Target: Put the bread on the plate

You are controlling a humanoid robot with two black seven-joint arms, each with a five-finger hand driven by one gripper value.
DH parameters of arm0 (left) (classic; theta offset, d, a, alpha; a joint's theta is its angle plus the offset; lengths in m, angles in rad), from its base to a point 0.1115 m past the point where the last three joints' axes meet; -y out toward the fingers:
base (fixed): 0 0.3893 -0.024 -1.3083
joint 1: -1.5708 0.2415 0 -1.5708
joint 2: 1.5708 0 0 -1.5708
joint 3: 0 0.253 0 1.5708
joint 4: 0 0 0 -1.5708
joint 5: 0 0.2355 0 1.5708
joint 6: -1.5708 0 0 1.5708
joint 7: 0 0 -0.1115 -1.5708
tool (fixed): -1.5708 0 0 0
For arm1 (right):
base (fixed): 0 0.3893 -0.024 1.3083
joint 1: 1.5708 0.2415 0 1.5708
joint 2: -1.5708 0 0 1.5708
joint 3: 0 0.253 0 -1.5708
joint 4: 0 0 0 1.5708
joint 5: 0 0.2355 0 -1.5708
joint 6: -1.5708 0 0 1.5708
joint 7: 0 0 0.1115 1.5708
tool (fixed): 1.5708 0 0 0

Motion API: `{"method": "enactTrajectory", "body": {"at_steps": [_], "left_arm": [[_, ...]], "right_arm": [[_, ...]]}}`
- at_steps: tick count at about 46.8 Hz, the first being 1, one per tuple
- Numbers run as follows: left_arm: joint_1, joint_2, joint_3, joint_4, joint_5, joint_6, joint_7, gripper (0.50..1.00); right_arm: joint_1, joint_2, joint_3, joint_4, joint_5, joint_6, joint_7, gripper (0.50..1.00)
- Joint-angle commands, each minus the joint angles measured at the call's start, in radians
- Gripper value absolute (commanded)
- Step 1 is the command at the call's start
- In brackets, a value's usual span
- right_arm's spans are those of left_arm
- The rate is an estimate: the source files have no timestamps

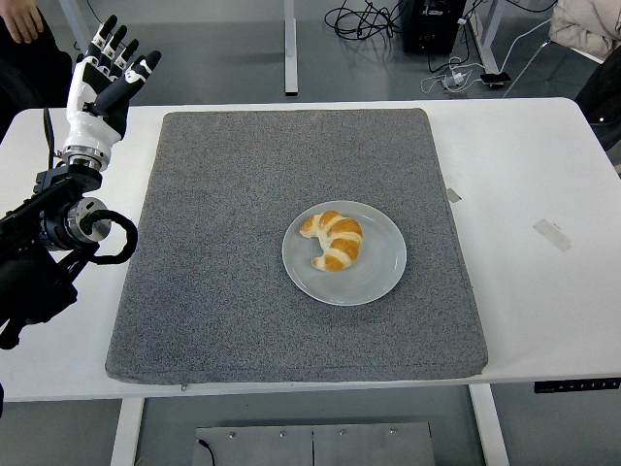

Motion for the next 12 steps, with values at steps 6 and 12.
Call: {"method": "enactTrajectory", "body": {"at_steps": [6,12], "left_arm": [[0.0,-0.01,-0.048,0.013,-0.038,-0.041,0.0,0.911],[-0.002,-0.036,-0.051,0.033,-0.038,-0.043,0.0,0.911]], "right_arm": [[0.008,0.0,0.005,0.014,0.0,0.003,0.0,1.0],[0.024,0.0,0.002,0.006,0.0,0.003,0.0,1.0]]}}
